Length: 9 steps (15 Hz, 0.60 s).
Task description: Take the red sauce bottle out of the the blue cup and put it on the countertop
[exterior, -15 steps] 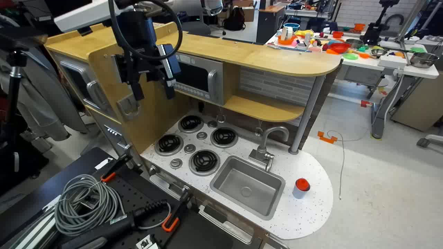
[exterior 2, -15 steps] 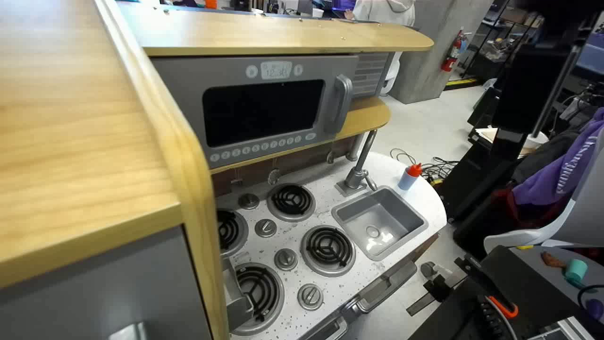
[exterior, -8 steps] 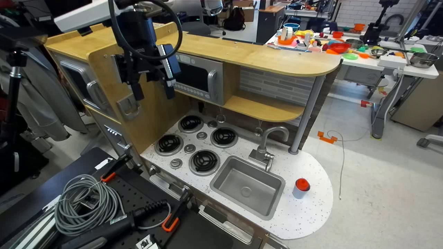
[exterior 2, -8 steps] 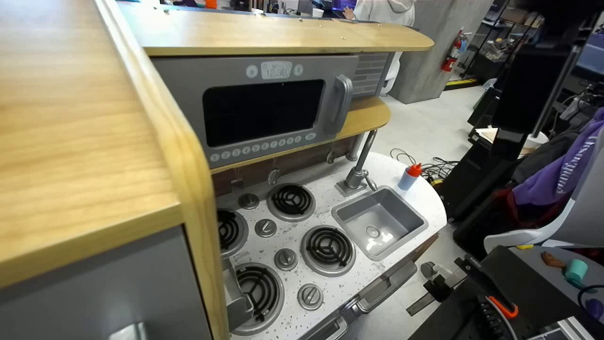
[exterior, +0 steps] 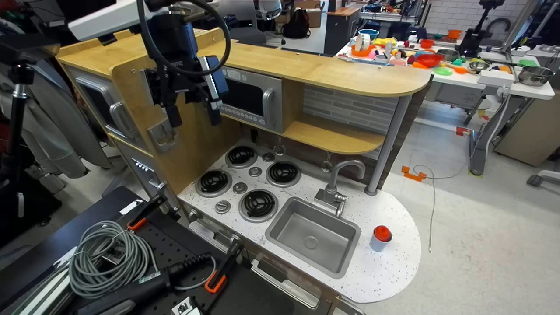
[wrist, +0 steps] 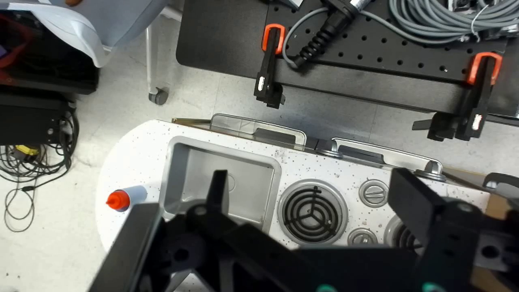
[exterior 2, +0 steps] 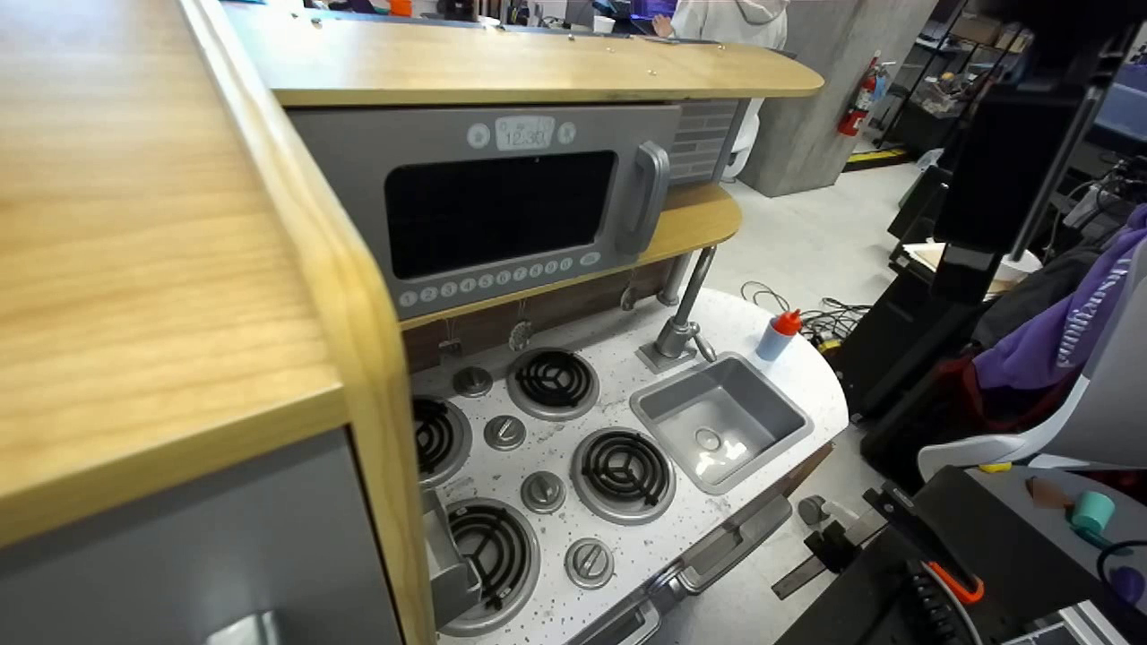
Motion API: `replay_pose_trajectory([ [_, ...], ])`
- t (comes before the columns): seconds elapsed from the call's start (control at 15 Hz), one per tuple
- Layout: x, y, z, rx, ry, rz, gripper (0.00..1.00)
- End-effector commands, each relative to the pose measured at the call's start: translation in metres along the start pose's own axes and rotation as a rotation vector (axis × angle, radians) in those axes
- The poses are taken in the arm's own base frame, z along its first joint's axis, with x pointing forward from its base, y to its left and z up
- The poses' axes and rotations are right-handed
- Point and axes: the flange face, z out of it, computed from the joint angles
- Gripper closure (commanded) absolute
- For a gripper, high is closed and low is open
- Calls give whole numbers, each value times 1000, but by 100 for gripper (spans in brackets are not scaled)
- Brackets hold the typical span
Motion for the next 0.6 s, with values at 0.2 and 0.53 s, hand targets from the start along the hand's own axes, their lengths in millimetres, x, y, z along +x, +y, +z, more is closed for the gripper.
replay_pose_trajectory([
  [0.2,10,14,6,30,-11,5,0],
  [0.53,38,104,39,110,6,62,0],
])
